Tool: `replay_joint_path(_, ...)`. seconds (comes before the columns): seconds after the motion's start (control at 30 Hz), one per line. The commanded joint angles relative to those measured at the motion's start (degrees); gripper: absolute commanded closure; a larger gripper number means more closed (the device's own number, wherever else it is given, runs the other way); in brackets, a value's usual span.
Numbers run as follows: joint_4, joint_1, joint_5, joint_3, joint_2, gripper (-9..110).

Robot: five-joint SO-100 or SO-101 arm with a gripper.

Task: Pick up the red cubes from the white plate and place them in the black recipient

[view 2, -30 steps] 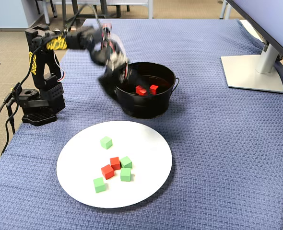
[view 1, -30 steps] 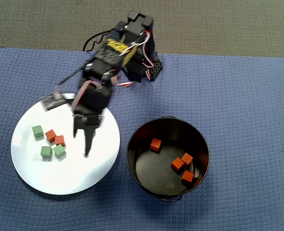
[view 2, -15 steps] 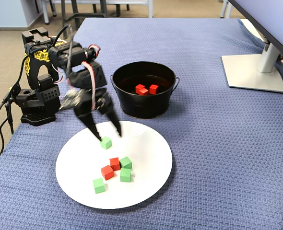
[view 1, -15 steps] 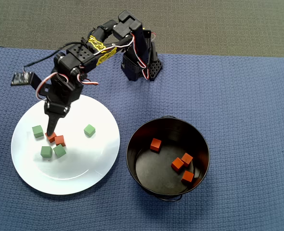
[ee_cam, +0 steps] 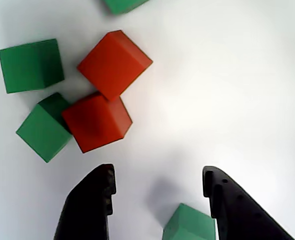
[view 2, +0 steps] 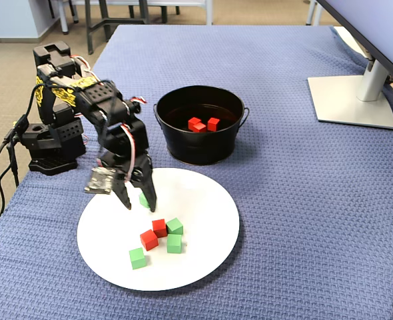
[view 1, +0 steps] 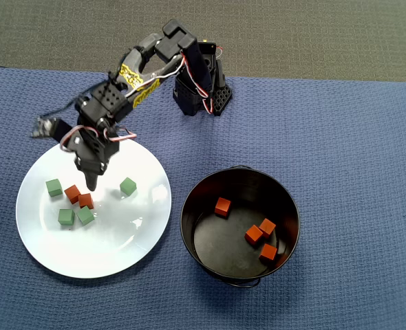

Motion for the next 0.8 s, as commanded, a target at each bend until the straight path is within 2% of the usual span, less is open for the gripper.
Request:
replay_joint_path(0.0,-5.9,-1.8,-2.2,-1.7,-2.0,85)
replay_joint_path(0.2,-2.7,-5.1,-8.0,-2.5,-2.5,84)
replay_joint_path(0.53,-1.5,-7.5,-30.4,3.7,1.1,83)
replay_joint_path(0.77,-3.8,-6.4,-29.0,4.3,1.3,84)
